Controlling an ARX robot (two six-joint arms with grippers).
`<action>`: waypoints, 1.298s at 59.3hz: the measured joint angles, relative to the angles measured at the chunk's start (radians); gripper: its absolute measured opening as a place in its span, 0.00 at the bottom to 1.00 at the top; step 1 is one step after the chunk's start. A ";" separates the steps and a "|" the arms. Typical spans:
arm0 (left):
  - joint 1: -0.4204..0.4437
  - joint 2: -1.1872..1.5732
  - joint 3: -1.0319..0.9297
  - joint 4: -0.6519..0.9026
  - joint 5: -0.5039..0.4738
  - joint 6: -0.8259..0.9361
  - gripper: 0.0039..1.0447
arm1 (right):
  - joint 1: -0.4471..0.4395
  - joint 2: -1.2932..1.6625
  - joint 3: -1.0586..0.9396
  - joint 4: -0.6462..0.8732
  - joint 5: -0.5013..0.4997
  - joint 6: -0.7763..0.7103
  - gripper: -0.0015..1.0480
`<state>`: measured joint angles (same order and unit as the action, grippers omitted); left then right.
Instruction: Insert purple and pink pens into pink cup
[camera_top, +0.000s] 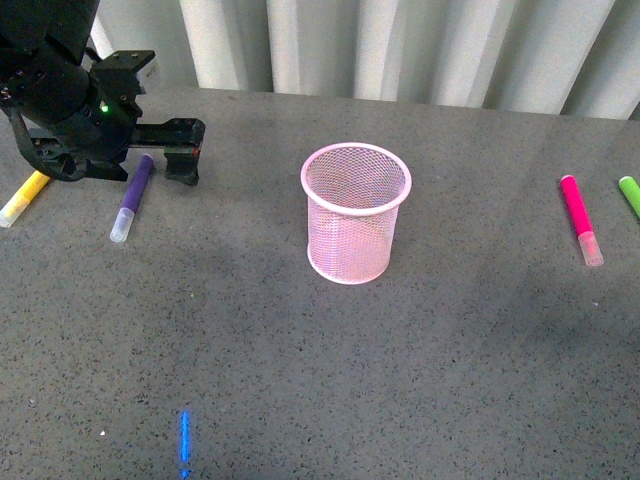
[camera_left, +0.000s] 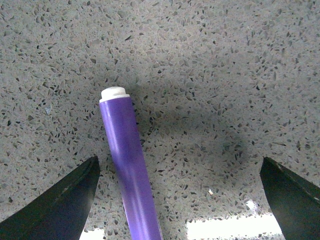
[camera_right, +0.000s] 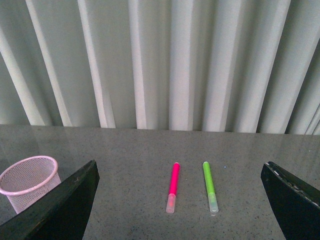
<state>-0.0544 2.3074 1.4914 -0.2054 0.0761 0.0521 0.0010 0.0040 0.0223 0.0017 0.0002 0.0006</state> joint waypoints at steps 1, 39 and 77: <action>0.000 0.002 0.001 0.000 -0.004 0.001 0.94 | 0.000 0.000 0.000 0.000 0.000 0.000 0.93; -0.020 0.043 0.093 -0.145 -0.076 0.032 0.46 | 0.000 0.000 0.000 0.000 0.000 0.000 0.93; -0.050 -0.206 -0.206 0.223 0.106 -0.270 0.12 | 0.000 0.000 0.000 0.000 0.000 0.000 0.93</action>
<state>-0.1043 2.1017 1.2858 0.0177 0.1825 -0.2176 0.0010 0.0040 0.0223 0.0017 0.0006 0.0010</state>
